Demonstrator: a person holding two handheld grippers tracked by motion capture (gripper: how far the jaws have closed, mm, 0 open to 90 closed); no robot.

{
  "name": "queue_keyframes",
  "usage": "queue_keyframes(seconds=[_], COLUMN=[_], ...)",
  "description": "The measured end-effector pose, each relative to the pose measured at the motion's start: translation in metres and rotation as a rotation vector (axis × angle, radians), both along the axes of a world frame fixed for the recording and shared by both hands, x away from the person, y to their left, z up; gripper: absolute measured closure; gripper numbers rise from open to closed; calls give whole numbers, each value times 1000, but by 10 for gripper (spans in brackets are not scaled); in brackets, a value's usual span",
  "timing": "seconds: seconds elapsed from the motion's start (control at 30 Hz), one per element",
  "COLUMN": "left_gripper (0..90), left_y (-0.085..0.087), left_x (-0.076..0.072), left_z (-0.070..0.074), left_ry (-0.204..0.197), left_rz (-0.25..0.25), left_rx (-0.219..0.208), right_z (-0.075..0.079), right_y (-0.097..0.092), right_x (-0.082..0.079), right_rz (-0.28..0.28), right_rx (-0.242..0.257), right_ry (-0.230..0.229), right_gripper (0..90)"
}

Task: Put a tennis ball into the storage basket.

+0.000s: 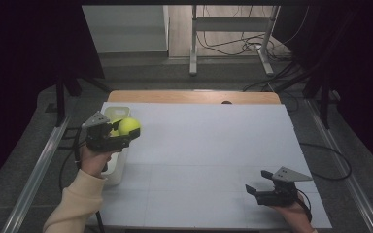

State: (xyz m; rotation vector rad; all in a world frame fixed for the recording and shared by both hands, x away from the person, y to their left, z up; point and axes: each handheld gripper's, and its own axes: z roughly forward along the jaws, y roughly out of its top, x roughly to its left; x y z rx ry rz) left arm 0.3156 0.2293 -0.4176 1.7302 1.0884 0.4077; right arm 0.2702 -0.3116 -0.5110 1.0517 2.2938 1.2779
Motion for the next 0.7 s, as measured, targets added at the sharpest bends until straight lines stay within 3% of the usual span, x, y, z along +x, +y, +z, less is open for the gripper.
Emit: queue_keyframes(seconds=[0.7], left_gripper=[272], left_y=[30], left_x=[-2], left_z=[-4], left_ry=[25], left_rz=[83], left_rx=[20], right_z=[0], right_y=[1], right_x=[2], right_rz=[3], right_rx=[-4], right_ry=[0], right_gripper=[135])
